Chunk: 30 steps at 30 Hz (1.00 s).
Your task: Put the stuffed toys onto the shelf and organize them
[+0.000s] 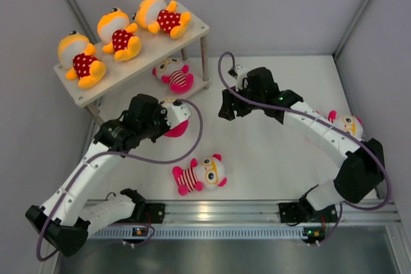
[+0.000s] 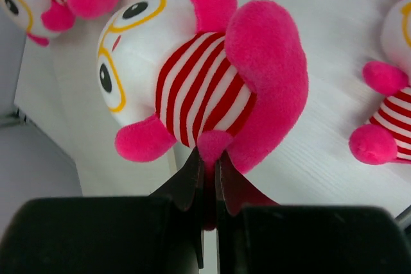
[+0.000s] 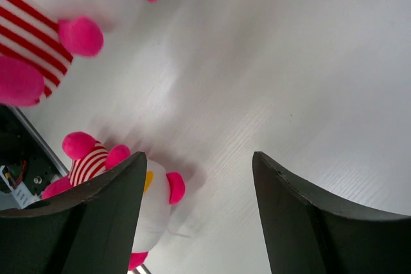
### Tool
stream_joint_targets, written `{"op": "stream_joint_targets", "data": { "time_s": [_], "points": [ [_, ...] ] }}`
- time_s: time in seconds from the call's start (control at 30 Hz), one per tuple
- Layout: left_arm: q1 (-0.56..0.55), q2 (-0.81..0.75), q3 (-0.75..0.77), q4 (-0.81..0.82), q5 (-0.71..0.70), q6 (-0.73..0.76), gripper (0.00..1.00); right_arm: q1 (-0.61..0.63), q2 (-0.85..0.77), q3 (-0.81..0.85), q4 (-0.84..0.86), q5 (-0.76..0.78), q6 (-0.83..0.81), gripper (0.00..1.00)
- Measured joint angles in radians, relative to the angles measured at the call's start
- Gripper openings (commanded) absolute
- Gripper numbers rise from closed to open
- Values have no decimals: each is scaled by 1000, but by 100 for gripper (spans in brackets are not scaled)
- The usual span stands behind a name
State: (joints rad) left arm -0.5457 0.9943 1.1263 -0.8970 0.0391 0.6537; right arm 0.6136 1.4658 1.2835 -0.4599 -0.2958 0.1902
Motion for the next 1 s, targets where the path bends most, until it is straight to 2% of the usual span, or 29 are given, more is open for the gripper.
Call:
{"op": "stream_joint_targets", "data": {
  "time_s": [0.13,0.3,0.43,0.53,0.6,0.77,1.0],
  "points": [
    [0,7,-1,6,-127,-86,0,-1,-9,-23,2,22,13,67],
    [0,-56,-27,48,-251,-121,0,-1,-34,-34,3,36,20,67],
    [2,-124,-143,150,-382,-102,0,-1,-47,-43,13,41,26,67],
    [18,-121,-225,216,-429,-78,0,-1,-53,-68,22,41,37,67],
    [60,-83,-264,265,-427,-53,0,-1,-57,-82,25,41,42,67],
    [245,-11,-282,342,-367,3,0,-1,-73,-100,25,42,42,67],
    [360,-10,-354,408,-273,111,0,-1,-93,-109,29,42,41,67]
  ]
}}
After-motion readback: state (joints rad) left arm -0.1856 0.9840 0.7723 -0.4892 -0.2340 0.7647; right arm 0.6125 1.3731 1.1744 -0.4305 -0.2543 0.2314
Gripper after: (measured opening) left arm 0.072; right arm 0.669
